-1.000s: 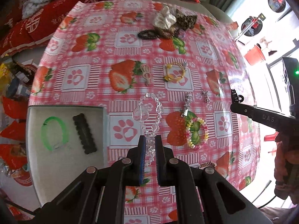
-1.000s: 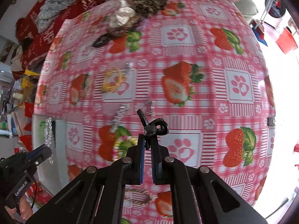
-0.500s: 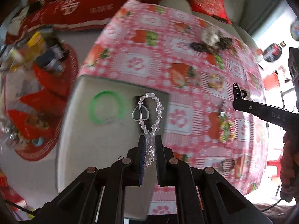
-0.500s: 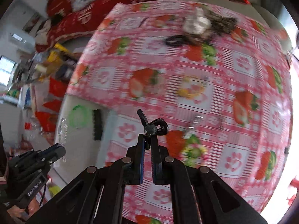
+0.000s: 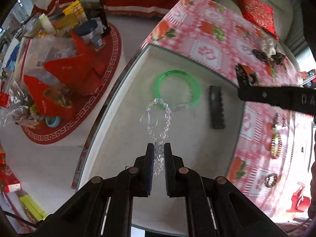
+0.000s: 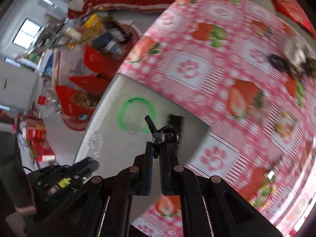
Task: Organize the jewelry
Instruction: 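Carry the clear bracelet and black claw clip with both tools over the white tray, then open the right tool to drop the claw clip inside the bangle while the left tool releases the bracelet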
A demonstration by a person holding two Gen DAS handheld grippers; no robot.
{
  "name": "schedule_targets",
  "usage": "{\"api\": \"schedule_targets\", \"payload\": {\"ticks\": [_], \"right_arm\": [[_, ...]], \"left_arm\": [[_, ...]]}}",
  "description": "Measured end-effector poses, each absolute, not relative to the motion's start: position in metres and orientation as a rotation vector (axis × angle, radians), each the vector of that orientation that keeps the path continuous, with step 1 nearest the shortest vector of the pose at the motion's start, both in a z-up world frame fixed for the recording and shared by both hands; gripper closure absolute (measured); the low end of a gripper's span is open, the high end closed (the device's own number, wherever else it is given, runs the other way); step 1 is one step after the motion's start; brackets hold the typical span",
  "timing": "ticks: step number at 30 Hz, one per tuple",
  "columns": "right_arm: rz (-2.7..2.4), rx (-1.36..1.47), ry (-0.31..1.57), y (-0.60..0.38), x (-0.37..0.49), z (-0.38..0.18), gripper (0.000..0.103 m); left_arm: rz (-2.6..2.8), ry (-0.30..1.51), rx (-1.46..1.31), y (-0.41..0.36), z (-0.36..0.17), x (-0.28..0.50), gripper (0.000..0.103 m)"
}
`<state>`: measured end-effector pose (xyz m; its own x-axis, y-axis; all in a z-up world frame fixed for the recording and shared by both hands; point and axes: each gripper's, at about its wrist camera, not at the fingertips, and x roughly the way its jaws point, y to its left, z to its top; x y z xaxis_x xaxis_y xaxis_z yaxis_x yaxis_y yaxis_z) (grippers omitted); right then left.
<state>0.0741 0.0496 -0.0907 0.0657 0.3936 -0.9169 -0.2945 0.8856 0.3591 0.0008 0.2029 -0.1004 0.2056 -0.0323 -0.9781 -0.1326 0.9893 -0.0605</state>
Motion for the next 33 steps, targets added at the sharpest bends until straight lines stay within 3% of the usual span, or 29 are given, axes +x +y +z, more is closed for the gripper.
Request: {"api": "schedule_targets", "payload": {"ticks": [16, 33], "right_arm": [[0.602, -0.009, 1.547, 0.128, 0.106, -0.155, 0.097], [0.590, 0.001, 1.593, 0.138, 0.117, -0.173, 0.095]], "left_arm": [[0.126, 1.375, -0.122, 0.219, -0.144, 0.006, 0.088], [0.152, 1.390, -0.034, 0.211, -0.153, 0.010, 0.087]]}}
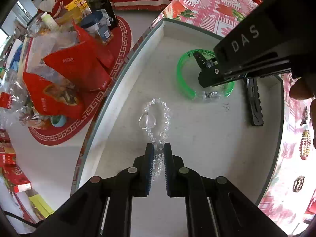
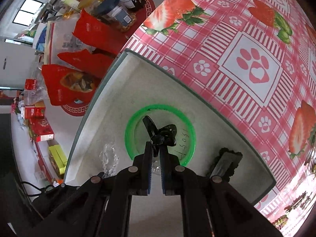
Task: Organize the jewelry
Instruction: 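Open the right tool to drop the claw clip inside the bangle while the left tool releases the bracelet, then withdraw both tools from the tray back over the table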
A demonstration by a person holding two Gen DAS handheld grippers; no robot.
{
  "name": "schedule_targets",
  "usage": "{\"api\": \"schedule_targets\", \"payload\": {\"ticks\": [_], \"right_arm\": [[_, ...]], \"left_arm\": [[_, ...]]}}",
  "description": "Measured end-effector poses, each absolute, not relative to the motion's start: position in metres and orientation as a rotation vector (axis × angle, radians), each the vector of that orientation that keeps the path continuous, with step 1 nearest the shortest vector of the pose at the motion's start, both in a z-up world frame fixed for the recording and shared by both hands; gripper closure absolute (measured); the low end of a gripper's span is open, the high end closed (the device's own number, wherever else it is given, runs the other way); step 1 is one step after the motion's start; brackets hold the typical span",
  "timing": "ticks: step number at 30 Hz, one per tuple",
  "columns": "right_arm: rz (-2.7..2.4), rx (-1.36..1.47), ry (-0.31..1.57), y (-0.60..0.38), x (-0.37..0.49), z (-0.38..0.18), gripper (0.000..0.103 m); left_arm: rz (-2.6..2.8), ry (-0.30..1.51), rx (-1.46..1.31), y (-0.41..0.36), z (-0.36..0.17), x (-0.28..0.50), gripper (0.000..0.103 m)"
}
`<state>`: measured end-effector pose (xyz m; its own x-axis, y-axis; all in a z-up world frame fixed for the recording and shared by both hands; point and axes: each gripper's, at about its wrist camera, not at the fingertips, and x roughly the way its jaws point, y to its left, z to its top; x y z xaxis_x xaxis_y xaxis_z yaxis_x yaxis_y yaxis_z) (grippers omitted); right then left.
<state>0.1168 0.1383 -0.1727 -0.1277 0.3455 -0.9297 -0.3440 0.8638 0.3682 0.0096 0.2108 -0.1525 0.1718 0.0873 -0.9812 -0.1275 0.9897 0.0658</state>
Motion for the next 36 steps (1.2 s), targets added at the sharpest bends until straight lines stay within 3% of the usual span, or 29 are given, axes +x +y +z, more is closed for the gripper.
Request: {"api": "schedule_targets", "payload": {"ticks": [5, 6, 7, 8, 9, 17, 21, 26, 29, 36], "right_arm": [[0.592, 0.020, 1.595, 0.136, 0.118, -0.172, 0.091], [0.595, 0.026, 1.594, 0.135, 0.119, -0.171, 0.082], [0.598, 0.031, 1.590, 0.134, 0.119, -0.170, 0.065], [0.599, 0.041, 1.583, 0.132, 0.120, -0.168, 0.057], [0.598, 0.051, 1.574, 0.131, 0.121, -0.166, 0.051], [0.614, 0.202, 1.529, 0.110, 0.126, -0.140, 0.051], [0.573, 0.241, 1.498, 0.087, 0.122, -0.124, 0.041], [0.499, 0.287, 1.495, 0.048, 0.111, -0.112, 0.041], [0.447, 0.311, 1.485, 0.020, 0.101, -0.106, 0.022], [0.280, 0.342, 1.449, -0.051, 0.070, -0.100, 0.017]], "left_arm": [[0.142, 1.392, -0.019, 0.210, -0.152, 0.009, 0.086], [0.140, 1.397, -0.020, 0.209, -0.152, 0.009, 0.061], [0.141, 1.396, -0.021, 0.210, -0.151, 0.008, 0.038], [0.156, 1.374, -0.024, 0.211, -0.147, 0.006, 0.005], [0.161, 1.347, -0.026, 0.211, -0.142, 0.004, 0.003], [0.151, 1.357, -0.008, 0.207, -0.134, 0.005, 0.002], [0.143, 1.348, 0.003, 0.204, -0.127, 0.002, 0.000], [0.096, 1.370, 0.006, 0.197, -0.115, 0.000, 0.000], [0.064, 1.384, 0.018, 0.187, -0.109, 0.000, 0.000], [0.004, 1.384, 0.077, 0.152, -0.089, 0.004, 0.000]]}}
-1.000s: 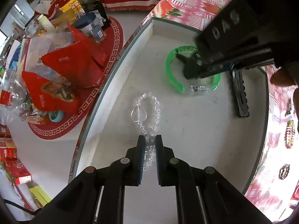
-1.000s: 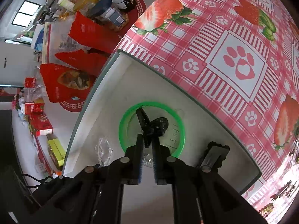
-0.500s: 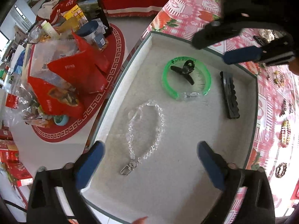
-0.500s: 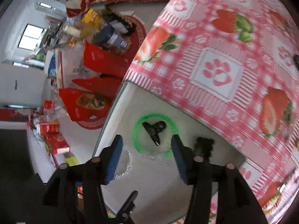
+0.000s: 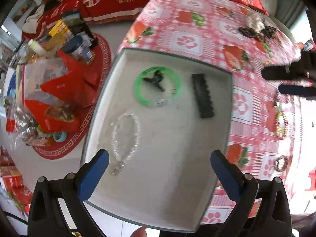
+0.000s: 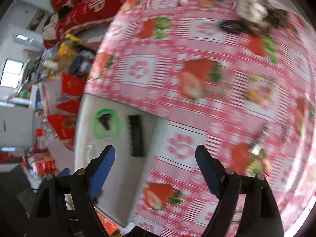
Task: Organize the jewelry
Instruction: 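Withdraw both tools from the tray back over the table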
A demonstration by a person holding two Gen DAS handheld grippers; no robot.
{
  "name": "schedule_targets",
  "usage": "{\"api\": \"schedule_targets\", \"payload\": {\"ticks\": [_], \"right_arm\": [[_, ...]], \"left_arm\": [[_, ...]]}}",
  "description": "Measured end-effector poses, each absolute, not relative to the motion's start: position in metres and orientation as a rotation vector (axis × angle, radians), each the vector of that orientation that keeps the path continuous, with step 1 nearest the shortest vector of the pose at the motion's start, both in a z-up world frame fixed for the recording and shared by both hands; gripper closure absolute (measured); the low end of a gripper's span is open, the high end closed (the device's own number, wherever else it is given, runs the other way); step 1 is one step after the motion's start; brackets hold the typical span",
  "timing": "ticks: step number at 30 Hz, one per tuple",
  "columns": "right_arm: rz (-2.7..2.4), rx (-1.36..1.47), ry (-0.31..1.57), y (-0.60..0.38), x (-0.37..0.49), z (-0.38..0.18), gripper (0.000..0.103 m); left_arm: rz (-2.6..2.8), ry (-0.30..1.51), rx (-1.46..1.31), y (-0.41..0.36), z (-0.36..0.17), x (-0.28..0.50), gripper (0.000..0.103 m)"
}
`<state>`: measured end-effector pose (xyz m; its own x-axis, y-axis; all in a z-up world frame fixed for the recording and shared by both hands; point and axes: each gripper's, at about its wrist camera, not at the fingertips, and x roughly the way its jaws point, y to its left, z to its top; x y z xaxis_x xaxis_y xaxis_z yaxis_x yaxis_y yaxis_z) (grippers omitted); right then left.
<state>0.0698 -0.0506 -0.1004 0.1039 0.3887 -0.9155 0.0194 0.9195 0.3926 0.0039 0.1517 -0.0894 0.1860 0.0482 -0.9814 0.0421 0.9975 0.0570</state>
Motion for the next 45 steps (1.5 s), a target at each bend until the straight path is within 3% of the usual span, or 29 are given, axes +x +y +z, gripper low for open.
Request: {"api": "schedule_targets", "payload": {"ticks": [22, 34, 35, 37, 45], "right_arm": [[-0.139, 0.519, 1.502, -0.251, -0.065, -0.133, 0.017], [-0.087, 0.331, 1.564, -0.221, -0.098, -0.167, 0.017], [-0.082, 0.310, 1.562, -0.217, -0.099, -0.169, 0.017], [-0.071, 0.270, 1.560, -0.210, -0.099, -0.172, 0.017], [-0.020, 0.130, 1.536, -0.186, -0.097, -0.179, 0.020]], "left_arm": [[-0.310, 1.371, 0.292, -0.021, -0.090, 0.048, 0.000], [-0.408, 1.423, 0.302, -0.081, -0.128, 0.073, 0.004], [-0.413, 1.427, 0.301, -0.083, -0.131, 0.074, 0.006], [-0.418, 1.445, 0.304, -0.090, -0.138, 0.078, 0.018], [-0.438, 1.463, 0.302, -0.115, -0.154, 0.088, 0.018]]}}
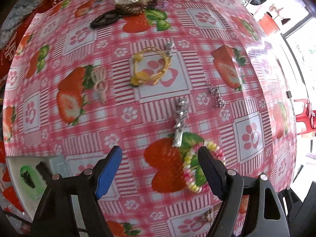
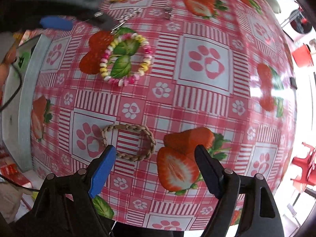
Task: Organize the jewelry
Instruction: 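Withdraw both tools from the tray back over the table, then grasp the silver star hair clip with the left tool while the right tool grasps the braided brown bracelet, then carry the star clip and braided bracelet with both tools over the white tray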
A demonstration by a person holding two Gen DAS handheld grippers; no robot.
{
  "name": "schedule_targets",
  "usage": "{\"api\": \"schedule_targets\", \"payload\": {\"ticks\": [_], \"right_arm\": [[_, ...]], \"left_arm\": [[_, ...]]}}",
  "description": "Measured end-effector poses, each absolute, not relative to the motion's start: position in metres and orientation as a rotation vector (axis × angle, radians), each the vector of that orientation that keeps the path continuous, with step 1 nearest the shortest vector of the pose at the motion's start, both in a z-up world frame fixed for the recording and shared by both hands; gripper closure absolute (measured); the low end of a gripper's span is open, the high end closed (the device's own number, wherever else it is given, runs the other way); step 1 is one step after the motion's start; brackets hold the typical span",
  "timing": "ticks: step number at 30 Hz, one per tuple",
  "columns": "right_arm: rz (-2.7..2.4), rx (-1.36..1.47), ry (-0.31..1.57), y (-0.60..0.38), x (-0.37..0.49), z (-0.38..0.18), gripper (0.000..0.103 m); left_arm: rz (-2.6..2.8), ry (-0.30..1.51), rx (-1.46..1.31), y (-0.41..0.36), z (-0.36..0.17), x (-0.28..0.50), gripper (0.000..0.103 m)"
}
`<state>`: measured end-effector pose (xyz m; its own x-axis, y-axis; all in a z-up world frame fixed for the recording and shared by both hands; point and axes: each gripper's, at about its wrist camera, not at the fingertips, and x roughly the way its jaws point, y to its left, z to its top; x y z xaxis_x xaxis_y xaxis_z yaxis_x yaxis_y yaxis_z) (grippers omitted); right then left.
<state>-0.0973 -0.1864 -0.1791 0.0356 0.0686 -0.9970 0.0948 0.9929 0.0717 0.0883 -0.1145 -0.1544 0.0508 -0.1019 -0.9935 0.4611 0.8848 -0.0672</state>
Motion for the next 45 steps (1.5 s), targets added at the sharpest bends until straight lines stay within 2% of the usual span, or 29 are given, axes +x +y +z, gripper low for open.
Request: {"api": "schedule_targets", "payload": {"ticks": [3, 4, 6, 9, 11, 17, 19, 21, 23, 27, 39, 45], "right_arm": [[-0.012, 0.097, 1.534, -0.176, -0.097, -0.182, 0.026], [-0.014, 0.078, 1.533, -0.174, -0.097, -0.184, 0.026], [-0.009, 0.061, 1.526, -0.166, -0.095, -0.186, 0.026], [0.000, 0.018, 1.517, -0.161, -0.099, -0.191, 0.029], [0.012, -0.009, 1.509, -0.157, -0.100, -0.191, 0.030], [0.077, -0.088, 1.486, -0.134, -0.106, -0.190, 0.042], [0.087, -0.096, 1.490, -0.129, -0.106, -0.190, 0.044], [0.088, -0.093, 1.495, -0.126, -0.106, -0.190, 0.045], [0.098, -0.101, 1.493, -0.122, -0.103, -0.188, 0.053], [0.123, -0.123, 1.489, -0.119, -0.096, -0.180, 0.096], [0.041, 0.344, 1.509, -0.177, -0.075, -0.165, 0.096], [-0.013, 0.404, 1.499, -0.196, -0.067, -0.154, 0.096]], "left_arm": [[-0.443, 1.469, 0.302, -0.125, -0.162, 0.093, 0.018], [-0.445, 1.473, 0.298, -0.127, -0.165, 0.095, 0.026], [-0.446, 1.491, 0.292, -0.130, -0.170, 0.098, 0.032], [-0.437, 1.488, 0.300, -0.132, -0.174, 0.102, 0.033], [-0.442, 1.479, 0.323, -0.135, -0.174, 0.102, 0.038], [-0.450, 1.459, 0.387, -0.157, -0.173, 0.100, 0.065], [-0.463, 1.461, 0.383, -0.158, -0.172, 0.100, 0.080], [-0.471, 1.462, 0.379, -0.160, -0.172, 0.099, 0.080], [-0.473, 1.458, 0.372, -0.159, -0.170, 0.097, 0.080], [-0.467, 1.456, 0.353, -0.153, -0.166, 0.093, 0.080], [-0.432, 1.437, 0.276, -0.115, -0.141, 0.085, 0.080], [-0.430, 1.420, 0.257, -0.095, -0.122, 0.077, 0.080]]}}
